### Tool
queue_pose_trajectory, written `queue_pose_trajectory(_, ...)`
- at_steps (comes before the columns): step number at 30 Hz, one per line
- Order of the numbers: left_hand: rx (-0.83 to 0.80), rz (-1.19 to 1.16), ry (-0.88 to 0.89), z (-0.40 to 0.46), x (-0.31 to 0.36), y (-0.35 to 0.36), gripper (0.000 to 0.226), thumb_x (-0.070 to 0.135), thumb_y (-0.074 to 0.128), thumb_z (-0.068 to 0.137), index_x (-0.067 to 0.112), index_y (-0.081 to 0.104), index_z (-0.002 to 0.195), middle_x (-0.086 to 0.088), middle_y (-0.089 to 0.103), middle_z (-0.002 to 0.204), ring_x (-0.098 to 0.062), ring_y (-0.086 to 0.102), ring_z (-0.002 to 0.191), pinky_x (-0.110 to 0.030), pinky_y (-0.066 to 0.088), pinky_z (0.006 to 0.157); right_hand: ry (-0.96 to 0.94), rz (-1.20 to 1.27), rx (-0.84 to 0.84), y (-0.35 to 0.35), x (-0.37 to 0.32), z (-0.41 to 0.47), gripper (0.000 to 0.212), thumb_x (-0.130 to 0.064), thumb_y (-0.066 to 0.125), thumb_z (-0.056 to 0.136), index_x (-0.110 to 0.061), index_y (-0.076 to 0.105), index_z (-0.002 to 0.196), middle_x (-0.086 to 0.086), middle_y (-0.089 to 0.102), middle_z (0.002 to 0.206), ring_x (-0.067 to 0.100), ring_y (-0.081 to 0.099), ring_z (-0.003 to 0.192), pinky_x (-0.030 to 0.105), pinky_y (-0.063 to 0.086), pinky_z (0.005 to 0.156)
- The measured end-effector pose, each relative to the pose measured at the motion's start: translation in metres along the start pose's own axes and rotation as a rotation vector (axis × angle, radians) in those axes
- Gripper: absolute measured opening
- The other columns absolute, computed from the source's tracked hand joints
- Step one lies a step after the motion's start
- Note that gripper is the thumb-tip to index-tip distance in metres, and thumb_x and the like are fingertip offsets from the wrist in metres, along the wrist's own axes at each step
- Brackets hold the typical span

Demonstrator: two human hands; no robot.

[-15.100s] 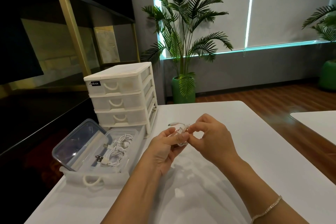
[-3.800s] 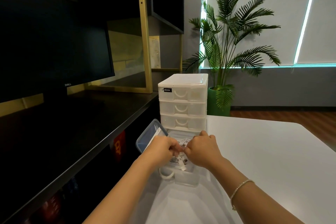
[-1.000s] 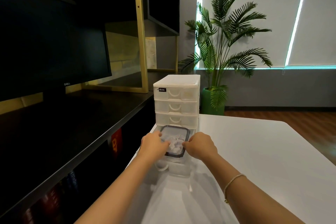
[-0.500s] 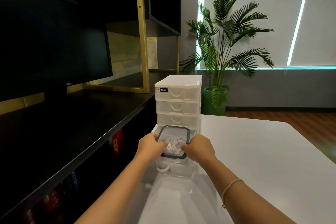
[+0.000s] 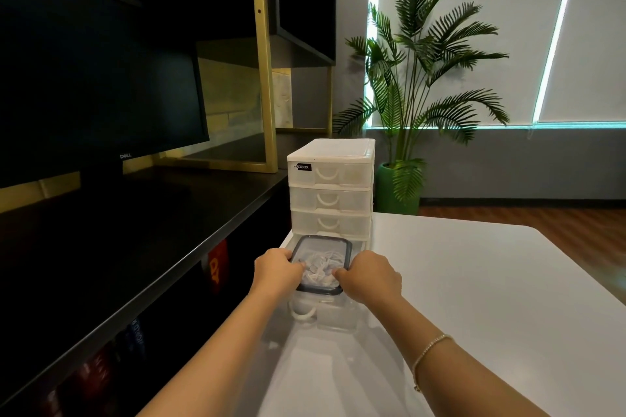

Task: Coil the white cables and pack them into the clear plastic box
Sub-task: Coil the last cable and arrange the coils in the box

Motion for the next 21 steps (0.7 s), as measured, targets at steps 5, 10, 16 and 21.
queue_pose_trajectory(5,-0.034,0.105,-0.036,0.011,-0.005,0.002,0.021,0.01,0.049,0.091,0.003,0.068,0.089,-0.009,0.056,0.082,-0.015,0.047,0.06,-0.02,0.037,0.047,-0.009,-0.069,-0.013,-0.005,-0.005,-0.001,0.019,-0.035,0.054,0.09,-0.017,0.05,0.088,0.0,0.054,0.085,0.017,0.053,0.082,0.03,0.044,0.082)
queue_pose_trajectory(10,-0.06,0.166,-0.045,0.016,-0.008,0.002,0.024,0.005,0.046,0.091,0.003,0.069,0.093,-0.01,0.057,0.088,-0.016,0.048,0.064,-0.022,0.042,0.054,-0.022,-0.06,-0.039,-0.003,-0.007,0.0,0.021,-0.037,0.057,0.089,-0.017,0.051,0.088,0.0,0.055,0.084,0.016,0.055,0.08,0.027,0.046,0.077)
queue_pose_trajectory(16,-0.026,0.166,-0.08,0.016,-0.014,0.0,0.021,0.018,0.055,0.092,0.003,0.068,0.099,-0.012,0.066,0.099,-0.024,0.061,0.082,-0.028,0.053,0.065,0.011,0.001,-0.054,-0.002,-0.001,0.001,0.027,-0.039,0.062,0.085,-0.014,0.054,0.09,0.002,0.055,0.083,0.018,0.057,0.081,0.027,0.048,0.075)
queue_pose_trajectory(21,-0.009,0.209,-0.048,0.016,-0.008,0.0,0.022,0.011,0.053,0.093,0.005,0.064,0.111,-0.012,0.064,0.109,-0.025,0.062,0.093,-0.029,0.054,0.076,0.06,0.115,-0.089,0.001,0.008,0.008,0.037,-0.04,0.069,0.078,-0.012,0.057,0.098,0.001,0.057,0.088,0.018,0.056,0.082,0.027,0.049,0.071)
Point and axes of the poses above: each hand's wrist, its own z-axis towards the middle knuckle, its own y-axis out of the palm, x = y × z, the point moved 10 cm from there along z, towards the middle knuckle
